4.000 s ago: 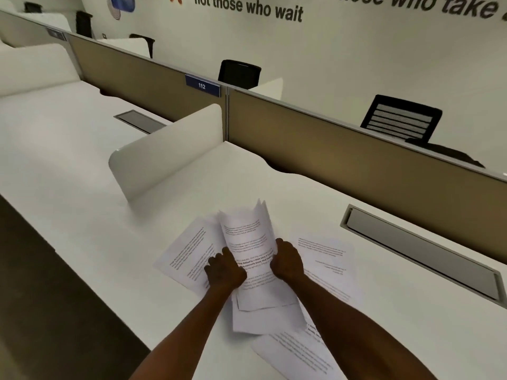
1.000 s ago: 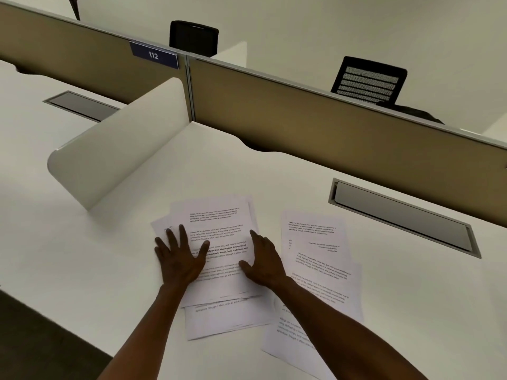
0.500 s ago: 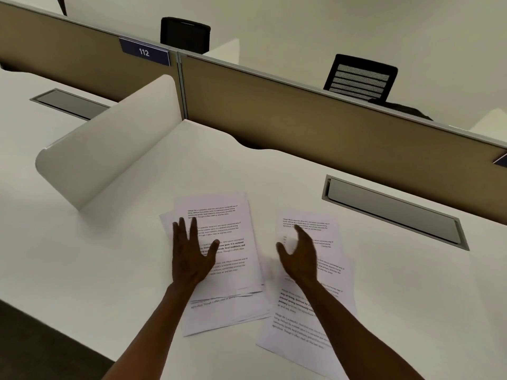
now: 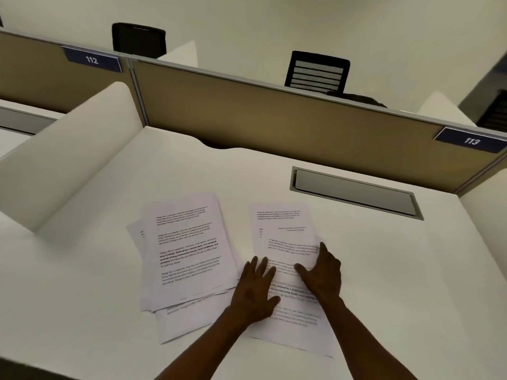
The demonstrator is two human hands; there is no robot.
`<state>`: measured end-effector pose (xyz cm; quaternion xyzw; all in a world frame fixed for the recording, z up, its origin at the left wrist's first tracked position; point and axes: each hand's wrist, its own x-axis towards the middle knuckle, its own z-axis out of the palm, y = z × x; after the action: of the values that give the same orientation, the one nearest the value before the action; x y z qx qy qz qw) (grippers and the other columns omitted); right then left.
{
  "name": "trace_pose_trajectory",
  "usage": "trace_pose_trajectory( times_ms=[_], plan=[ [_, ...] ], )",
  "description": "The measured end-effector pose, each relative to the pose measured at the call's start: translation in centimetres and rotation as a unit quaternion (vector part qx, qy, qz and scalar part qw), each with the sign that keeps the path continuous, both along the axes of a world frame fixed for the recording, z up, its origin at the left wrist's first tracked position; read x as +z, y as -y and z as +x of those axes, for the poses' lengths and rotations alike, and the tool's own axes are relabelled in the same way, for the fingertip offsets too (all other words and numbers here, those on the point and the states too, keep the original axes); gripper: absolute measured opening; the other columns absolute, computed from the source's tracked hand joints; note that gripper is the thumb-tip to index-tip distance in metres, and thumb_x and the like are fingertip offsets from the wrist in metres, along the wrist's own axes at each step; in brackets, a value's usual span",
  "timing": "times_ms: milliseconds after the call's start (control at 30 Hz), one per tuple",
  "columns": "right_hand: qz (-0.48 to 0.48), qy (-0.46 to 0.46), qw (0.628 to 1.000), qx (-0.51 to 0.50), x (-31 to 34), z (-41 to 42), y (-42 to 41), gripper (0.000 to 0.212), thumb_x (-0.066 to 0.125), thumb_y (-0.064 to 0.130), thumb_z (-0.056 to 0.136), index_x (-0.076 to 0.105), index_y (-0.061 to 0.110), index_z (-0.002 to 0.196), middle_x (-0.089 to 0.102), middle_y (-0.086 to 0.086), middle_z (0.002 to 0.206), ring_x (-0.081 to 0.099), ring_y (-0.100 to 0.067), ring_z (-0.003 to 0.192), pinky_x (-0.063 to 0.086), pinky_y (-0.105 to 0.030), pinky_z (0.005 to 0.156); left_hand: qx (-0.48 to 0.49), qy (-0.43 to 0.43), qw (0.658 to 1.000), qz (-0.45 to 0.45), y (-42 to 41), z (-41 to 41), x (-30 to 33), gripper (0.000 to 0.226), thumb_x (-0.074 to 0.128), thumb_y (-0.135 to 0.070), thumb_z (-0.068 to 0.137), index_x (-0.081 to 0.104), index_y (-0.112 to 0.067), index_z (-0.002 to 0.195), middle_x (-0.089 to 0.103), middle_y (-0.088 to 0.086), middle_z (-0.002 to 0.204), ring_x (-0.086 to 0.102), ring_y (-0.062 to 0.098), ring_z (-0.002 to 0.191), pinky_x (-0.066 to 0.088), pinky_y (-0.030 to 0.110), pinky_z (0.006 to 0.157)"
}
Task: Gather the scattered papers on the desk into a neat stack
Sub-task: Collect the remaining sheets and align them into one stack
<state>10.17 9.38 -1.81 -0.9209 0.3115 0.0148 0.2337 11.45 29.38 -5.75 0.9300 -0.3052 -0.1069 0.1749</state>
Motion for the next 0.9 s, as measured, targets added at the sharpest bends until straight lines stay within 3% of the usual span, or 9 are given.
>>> trace_pose_trajectory(
  times_ms=[133,267,333,400,533,600,667,733,900],
  plan=[
    [0.104,0.068,0.989,-0.082,0.7,0.4,0.3,0.099,0.080,0.044,0.076,0.026,0.014,0.154,0.049,-0.018,0.146,0.044,-0.037,0.135,0.037,-0.046,0.111,0.017,-0.015,1.000,0.010,0.4,-0.2,0.0,0.084,0.047,-0.058,0.091,0.014,-0.023,0.160,-0.001,0.004,0.169,-0.008,0.028,0.155,-0.010,0.038,0.123],
    [0.301,0.096,0.930,-0.187,1.6,1.0,1.6,0.091,0.087,0.038,0.071,0.040,0.018,0.147,0.056,-0.013,0.138,0.054,-0.034,0.127,0.043,-0.048,0.109,0.033,-0.041,0.999,-0.009,0.3,-0.2,0.2,0.091,0.051,-0.059,0.089,0.005,-0.026,0.160,-0.004,0.006,0.168,-0.008,0.025,0.156,-0.008,0.034,0.123],
    [0.438,0.110,0.866,-0.216,2.4,1.3,2.1,0.060,0.091,0.028,0.063,0.059,0.017,0.113,0.059,-0.013,0.111,0.062,-0.031,0.098,0.055,-0.043,0.086,0.040,-0.052,0.998,-0.019,0.2,-0.2,0.3,0.095,0.052,-0.059,0.087,-0.002,-0.028,0.159,-0.007,0.010,0.168,-0.008,0.024,0.156,-0.009,0.031,0.122],
    [0.509,0.111,0.830,-0.200,3.1,1.2,2.4,0.038,0.088,0.020,0.064,0.053,0.014,0.080,0.052,-0.016,0.090,0.051,-0.028,0.074,0.046,-0.035,0.067,0.045,-0.063,0.997,-0.026,0.3,-0.2,0.4,0.099,0.054,-0.058,0.086,-0.007,-0.030,0.158,-0.007,0.011,0.168,-0.007,0.024,0.156,-0.009,0.031,0.121],
    [0.532,0.052,0.829,-0.163,4.1,0.1,2.7,0.005,0.071,0.011,0.076,0.068,0.009,0.079,0.063,-0.013,0.094,0.058,-0.031,0.086,0.049,-0.036,0.068,0.053,-0.069,0.996,-0.033,0.5,0.1,0.6,0.102,0.057,-0.057,0.085,-0.010,-0.032,0.157,-0.005,0.010,0.168,-0.004,0.026,0.155,-0.007,0.030,0.117],
    [0.537,0.029,0.831,-0.147,4.0,-0.5,3.3,0.017,0.065,0.002,0.075,0.067,0.012,0.088,0.064,-0.011,0.100,0.058,-0.031,0.097,0.052,-0.038,0.072,0.057,-0.072,0.995,-0.039,0.5,0.2,0.6,0.105,0.058,-0.057,0.085,-0.017,-0.034,0.154,-0.005,0.010,0.168,-0.003,0.026,0.155,-0.006,0.030,0.117],
    [0.521,0.026,0.840,-0.150,3.4,-1.1,4.0,0.054,0.062,-0.009,0.074,0.057,0.021,0.119,0.060,-0.017,0.116,0.058,-0.039,0.109,0.056,-0.048,0.082,0.061,-0.077,0.994,-0.046,0.5,0.4,0.6,0.108,0.058,-0.058,0.083,-0.026,-0.037,0.148,-0.006,0.010,0.168,-0.002,0.026,0.155,-0.004,0.031,0.118],
    [0.497,0.055,0.852,-0.155,3.1,-1.7,4.6,0.076,0.060,-0.017,0.074,0.045,0.028,0.135,0.057,-0.019,0.122,0.058,-0.038,0.109,0.053,-0.049,0.085,0.070,-0.084,0.993,-0.050,0.5,0.5,0.5,0.111,0.057,-0.062,0.080,-0.029,-0.042,0.146,-0.008,0.009,0.168,0.000,0.028,0.155,0.003,0.035,0.121],
    [0.393,0.132,0.900,-0.132,3.5,-1.0,5.7,0.089,0.060,-0.019,0.078,0.033,0.027,0.149,0.065,-0.017,0.117,0.067,-0.029,0.094,0.059,-0.047,0.079,0.092,-0.080,0.991,-0.060,0.9,0.7,0.5,0.114,0.043,-0.085,0.073,-0.027,-0.040,0.151,0.001,0.007,0.168,0.006,0.028,0.154,0.009,0.042,0.125]
  ],
)
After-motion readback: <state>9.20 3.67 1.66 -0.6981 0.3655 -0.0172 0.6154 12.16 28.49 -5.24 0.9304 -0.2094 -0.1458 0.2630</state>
